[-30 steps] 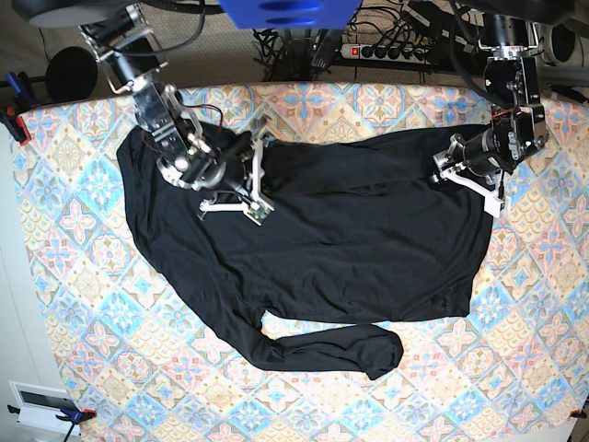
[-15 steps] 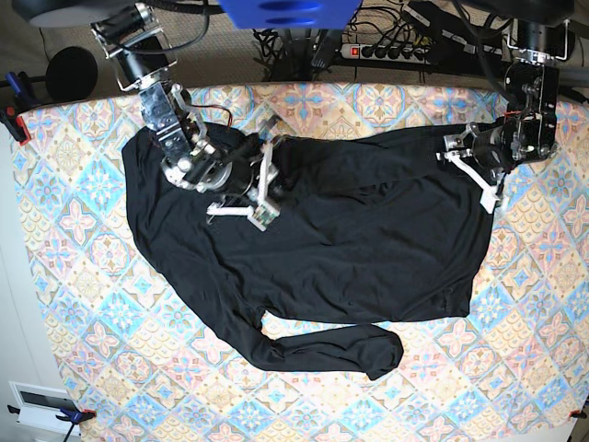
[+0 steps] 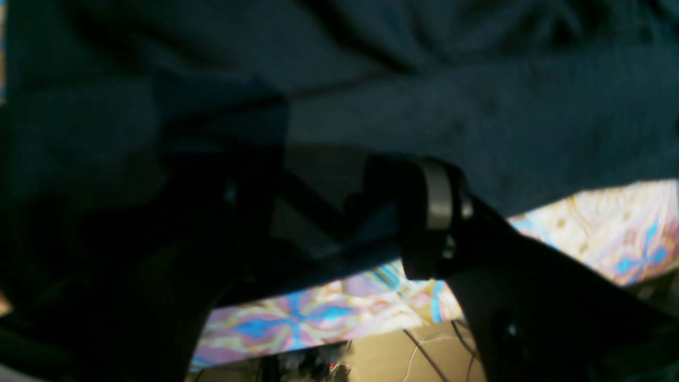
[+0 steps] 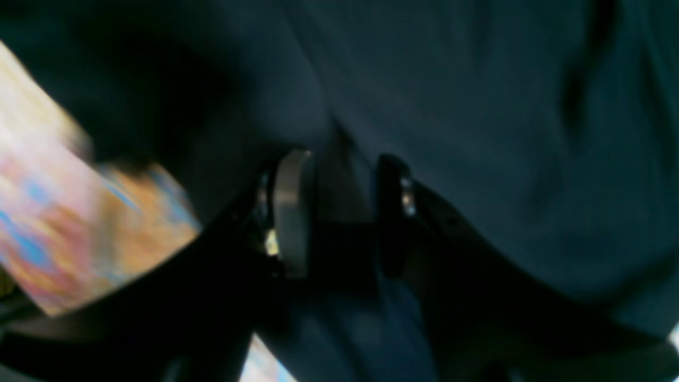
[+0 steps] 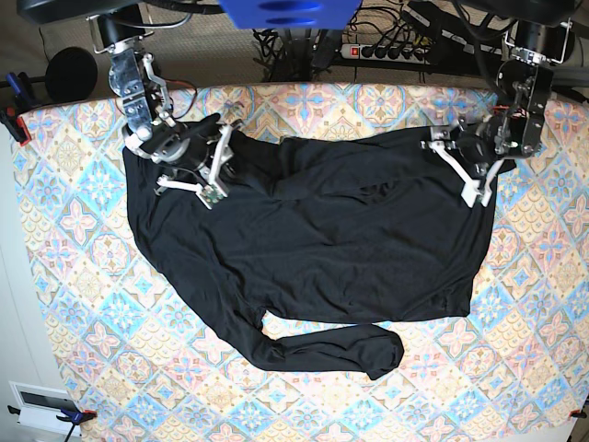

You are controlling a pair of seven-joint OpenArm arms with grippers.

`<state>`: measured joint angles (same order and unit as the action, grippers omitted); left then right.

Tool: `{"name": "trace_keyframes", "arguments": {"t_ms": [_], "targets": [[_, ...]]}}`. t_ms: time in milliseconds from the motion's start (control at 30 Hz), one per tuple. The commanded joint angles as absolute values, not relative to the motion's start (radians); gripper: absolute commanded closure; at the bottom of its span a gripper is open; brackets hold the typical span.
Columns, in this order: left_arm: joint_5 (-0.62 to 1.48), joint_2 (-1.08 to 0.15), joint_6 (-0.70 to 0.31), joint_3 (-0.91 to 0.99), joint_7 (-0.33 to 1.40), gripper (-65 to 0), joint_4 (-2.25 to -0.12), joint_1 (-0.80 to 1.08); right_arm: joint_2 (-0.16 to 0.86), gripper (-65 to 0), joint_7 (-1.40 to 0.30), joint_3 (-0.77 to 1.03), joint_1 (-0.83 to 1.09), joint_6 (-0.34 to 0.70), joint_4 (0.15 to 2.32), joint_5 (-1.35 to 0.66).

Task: Layout the t-shirt on the table in an organized manner, then fold the t-shirt properly
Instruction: 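Grasp the shirt fabric near the collar with both grippers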

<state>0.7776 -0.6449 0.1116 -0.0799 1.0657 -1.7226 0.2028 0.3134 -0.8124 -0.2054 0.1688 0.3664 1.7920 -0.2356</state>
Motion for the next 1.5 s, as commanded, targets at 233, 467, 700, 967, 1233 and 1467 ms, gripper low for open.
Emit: {"name": "trace_keyframes", "arguments": {"t_ms": [233, 467, 700, 967, 1233, 1467], "targets": [[0.449, -0.657, 0.111, -0.278, 1.015, -36.3, -1.589, 0.111, 0.311, -19.3, -0.828, -0.131, 0.225, 0.374, 1.804, -0.251], [0.294, -0.662, 0.113, -0.360, 0.915, -36.3, -1.531, 0.074, 0.364, -19.2, -0.829, -0.119, 0.220, 0.374, 1.710, -0.251], [0.237, -0.662, 0.113, -0.420, 0.914, -36.3, -1.531, 0.061, 0.372, -19.1, -0.825, 0.013, 0.219, 0.374, 1.627, -0.249], [0.240, -0.676, 0.113, -0.433, 0.914, -36.3, -1.531, 0.056, 0.392, -19.3, -0.817, 0.071, 0.176, 0.374, 1.600, -0.249], [0.252, -0.677, 0.113, -0.426, 0.914, -36.2, -1.538, 0.025, 0.392, -19.1, -0.814, 0.077, 0.200, 0.378, 1.768, -0.249], [0.335, -0.625, 0.113, -0.239, 0.914, -36.2, -1.655, 0.067, 0.387, -19.2, -0.809, 0.047, 0.326, 0.380, 1.959, -0.252]]}}
